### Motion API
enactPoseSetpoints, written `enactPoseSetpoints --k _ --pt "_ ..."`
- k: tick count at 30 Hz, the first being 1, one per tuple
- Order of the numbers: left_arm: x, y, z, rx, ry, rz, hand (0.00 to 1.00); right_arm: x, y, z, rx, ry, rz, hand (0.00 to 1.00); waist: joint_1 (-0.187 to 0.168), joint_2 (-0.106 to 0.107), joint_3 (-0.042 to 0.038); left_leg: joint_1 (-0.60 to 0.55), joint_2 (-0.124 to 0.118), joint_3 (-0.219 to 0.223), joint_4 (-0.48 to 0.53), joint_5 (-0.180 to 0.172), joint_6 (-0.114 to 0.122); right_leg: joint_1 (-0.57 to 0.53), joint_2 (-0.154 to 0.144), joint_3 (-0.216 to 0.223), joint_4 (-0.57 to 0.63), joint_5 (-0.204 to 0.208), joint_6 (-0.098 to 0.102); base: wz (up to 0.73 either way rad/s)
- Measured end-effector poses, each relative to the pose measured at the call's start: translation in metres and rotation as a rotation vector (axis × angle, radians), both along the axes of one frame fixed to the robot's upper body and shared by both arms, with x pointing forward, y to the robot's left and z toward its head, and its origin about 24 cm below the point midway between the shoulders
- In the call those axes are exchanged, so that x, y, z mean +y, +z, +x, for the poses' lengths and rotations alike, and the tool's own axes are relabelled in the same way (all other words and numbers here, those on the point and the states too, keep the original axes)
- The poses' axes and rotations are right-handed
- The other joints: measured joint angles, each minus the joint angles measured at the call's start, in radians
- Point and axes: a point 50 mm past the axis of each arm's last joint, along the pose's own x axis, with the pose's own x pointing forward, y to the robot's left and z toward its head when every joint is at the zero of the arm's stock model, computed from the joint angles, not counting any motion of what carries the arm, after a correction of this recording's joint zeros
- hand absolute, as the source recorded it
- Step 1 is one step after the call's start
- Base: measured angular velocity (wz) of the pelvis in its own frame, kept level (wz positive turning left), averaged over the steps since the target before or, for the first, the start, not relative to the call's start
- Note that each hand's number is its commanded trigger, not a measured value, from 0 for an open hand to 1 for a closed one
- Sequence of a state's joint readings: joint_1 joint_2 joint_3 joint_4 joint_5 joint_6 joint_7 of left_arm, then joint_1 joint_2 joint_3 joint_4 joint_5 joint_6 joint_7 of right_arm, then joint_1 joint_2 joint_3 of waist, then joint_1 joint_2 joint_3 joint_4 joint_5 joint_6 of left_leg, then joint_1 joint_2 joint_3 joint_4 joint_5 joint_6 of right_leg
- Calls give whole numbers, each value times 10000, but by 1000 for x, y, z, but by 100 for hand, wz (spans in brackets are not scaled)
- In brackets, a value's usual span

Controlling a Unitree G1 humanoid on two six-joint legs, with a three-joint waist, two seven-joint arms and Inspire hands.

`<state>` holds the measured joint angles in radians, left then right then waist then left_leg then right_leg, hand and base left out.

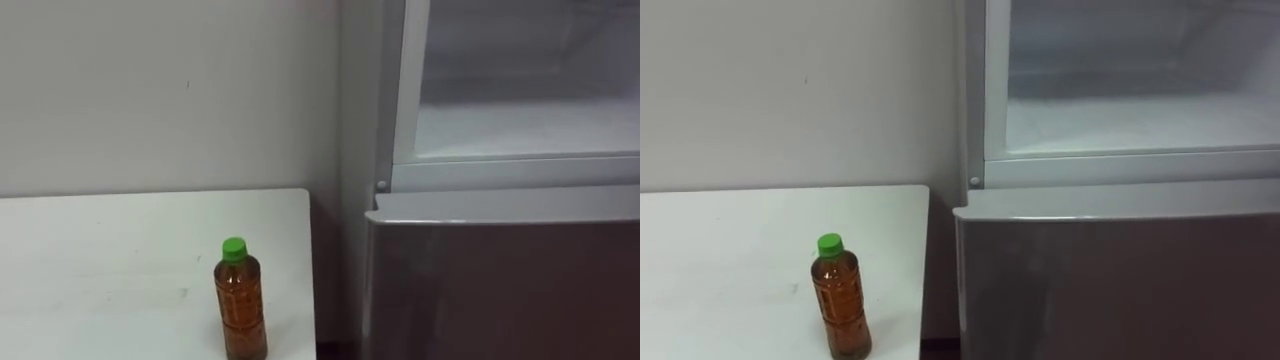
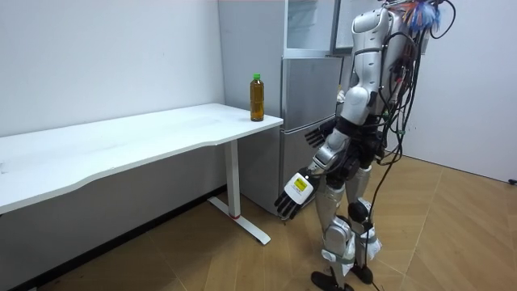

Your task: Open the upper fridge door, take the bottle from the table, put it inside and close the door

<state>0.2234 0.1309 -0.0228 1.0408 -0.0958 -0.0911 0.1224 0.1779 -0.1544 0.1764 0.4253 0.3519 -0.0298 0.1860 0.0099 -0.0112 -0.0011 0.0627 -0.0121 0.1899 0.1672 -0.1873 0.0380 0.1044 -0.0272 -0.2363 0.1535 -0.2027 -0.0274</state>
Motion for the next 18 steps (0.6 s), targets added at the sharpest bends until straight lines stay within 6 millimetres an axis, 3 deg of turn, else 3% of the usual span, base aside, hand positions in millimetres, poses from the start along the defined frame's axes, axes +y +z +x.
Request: enactPoseSetpoints --k 4,9,12,18 --pt "0 0 0 29 20 55 0 7 17 12 -842 352 238 0 55 30 -14 7 1 41 -20 -2 1 -8 12 49 -1 3 3 -3" --pt "4 0 -3 158 7 310 0 18 35 20 -1593 772 367 0 231 7 46 -6 15 115 -37 -3 2 -32 57 176 -1 53 -3 -6" --pt "5 0 -5 254 -126 443 0 22 45 24 -1918 1000 206 0 294 -29 23 -114 18 136 -44 -3 3 -214 83 302 66 66 -11 -11" --pt "11 -3 -23 1278 -678 891 0 20 59 29 -2144 1405 -241 0 532 -31 53 -161 12 204 -25 -3 4 -246 95 345 155 77 -25 -7"
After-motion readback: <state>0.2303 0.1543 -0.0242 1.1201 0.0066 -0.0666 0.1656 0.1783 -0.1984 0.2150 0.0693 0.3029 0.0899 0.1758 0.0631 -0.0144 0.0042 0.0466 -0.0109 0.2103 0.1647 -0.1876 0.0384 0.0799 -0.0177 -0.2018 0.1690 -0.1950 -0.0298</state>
